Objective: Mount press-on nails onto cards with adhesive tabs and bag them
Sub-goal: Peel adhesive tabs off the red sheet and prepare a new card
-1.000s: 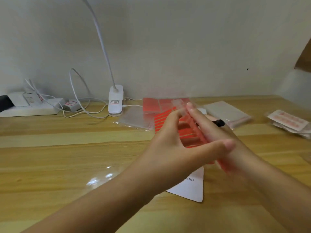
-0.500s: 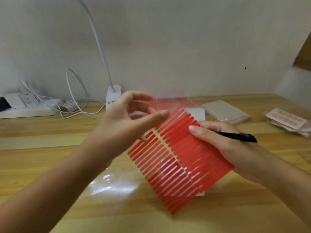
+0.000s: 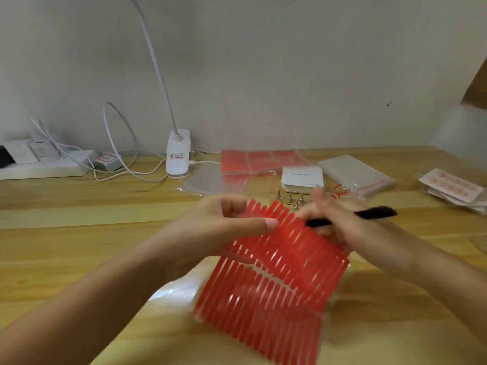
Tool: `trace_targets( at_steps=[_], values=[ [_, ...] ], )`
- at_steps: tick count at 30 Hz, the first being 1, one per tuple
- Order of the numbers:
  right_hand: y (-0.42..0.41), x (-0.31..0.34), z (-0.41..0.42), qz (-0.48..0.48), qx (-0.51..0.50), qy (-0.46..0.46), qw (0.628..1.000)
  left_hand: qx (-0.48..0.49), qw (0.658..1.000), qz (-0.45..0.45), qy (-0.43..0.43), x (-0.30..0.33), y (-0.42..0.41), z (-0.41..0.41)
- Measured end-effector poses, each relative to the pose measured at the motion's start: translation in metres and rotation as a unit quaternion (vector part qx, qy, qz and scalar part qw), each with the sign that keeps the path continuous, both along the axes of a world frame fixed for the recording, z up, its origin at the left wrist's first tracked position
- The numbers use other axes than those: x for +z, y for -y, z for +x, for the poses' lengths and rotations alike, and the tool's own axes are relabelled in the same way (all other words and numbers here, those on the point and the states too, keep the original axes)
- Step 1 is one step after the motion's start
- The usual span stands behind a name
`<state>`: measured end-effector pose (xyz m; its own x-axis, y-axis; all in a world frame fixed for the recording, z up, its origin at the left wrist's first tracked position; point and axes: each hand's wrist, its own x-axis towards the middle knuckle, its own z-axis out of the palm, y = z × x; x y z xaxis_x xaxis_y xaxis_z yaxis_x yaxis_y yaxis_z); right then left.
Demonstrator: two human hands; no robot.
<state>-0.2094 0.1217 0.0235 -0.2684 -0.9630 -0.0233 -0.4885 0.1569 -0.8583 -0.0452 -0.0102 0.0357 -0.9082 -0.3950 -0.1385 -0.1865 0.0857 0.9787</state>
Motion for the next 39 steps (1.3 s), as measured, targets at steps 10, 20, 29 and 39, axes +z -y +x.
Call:
trace_targets(
  at_steps=[10,20,29,39],
  values=[
    [-0.013,-0.014,0.003,-0.237,-0.179,0.135,0.945,0.008,1.0,0.022,-0.009,-0.035,-0.002,0.006],
    [-0.007,-0.027,0.019,-0.265,-0.142,0.145,0.943,0.02,0.999,-0.04,-0.025,-0.045,-0.003,0.003],
    [-0.006,-0.031,0.023,-0.242,-0.127,0.127,0.954,0.019,0.998,-0.041,-0.034,-0.047,-0.005,0.002],
    [-0.007,-0.032,0.025,-0.256,-0.109,0.12,0.953,0.006,0.999,-0.038,-0.025,-0.049,-0.002,0.002]
  ],
)
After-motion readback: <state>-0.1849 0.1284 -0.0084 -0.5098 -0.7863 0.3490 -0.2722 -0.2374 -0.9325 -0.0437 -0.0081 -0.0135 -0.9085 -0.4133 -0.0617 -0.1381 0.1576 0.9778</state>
